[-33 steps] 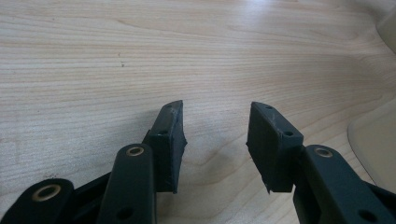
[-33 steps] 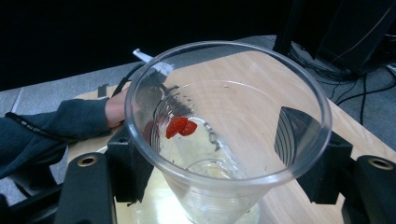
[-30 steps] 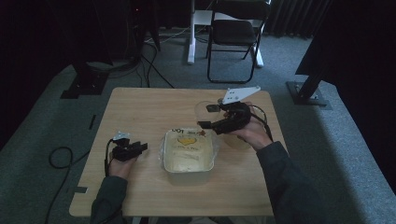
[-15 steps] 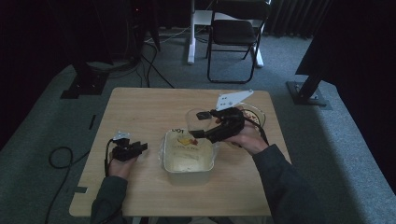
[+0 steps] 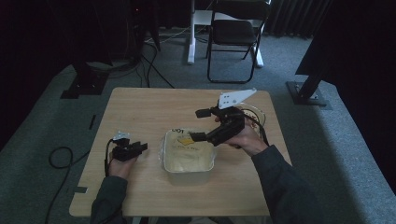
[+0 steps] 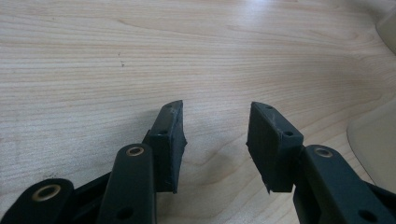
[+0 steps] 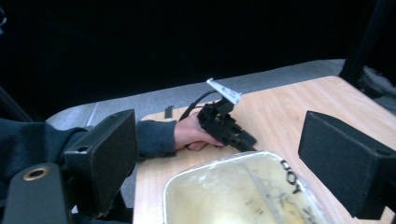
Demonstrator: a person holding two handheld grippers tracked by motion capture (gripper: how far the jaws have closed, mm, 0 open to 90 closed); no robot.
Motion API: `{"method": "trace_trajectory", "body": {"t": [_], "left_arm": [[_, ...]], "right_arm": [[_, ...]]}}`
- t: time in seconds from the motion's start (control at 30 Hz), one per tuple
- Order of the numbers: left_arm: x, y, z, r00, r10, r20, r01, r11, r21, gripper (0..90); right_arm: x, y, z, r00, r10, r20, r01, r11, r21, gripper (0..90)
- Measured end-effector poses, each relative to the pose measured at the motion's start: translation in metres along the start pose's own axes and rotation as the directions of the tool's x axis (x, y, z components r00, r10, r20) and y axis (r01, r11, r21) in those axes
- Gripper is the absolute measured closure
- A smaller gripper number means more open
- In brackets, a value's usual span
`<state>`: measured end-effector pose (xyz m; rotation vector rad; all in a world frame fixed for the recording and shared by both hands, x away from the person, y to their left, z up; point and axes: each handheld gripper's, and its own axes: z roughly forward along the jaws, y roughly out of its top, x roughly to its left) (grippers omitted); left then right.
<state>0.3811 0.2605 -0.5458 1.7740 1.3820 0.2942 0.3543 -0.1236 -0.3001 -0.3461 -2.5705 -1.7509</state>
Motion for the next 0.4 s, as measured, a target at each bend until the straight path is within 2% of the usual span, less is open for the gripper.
{"method": "trace_trajectory", "body": {"t": [0.2, 0.3, 0.4], "left_arm": [[-0.0003, -0.0001, 0.0, 1.0, 0.001, -0.002, -0.001, 1.0, -0.001, 56.5], [-0.0001, 0.0, 0.0, 1.0, 0.0, 0.0, 0.0, 1.0, 0.0, 56.5], [0.0003, 0.0001, -0.0001, 1.0, -0.001, 0.002, 0.001, 1.0, 0.001, 56.5]], "right_arm": [[-0.0035, -0.0029, -0.0062, 0.9983, -0.002, 0.058, 0.002, 1.0, 0.001, 13.0], [-0.0058, -0.0046, -0.0076, 0.9945, -0.003, 0.104, 0.001, 0.9998, 0.02, 13.2], [-0.0066, -0.0046, -0.0083, 0.9917, -0.007, 0.128, 0.004, 0.9997, 0.023, 13.5]]}}
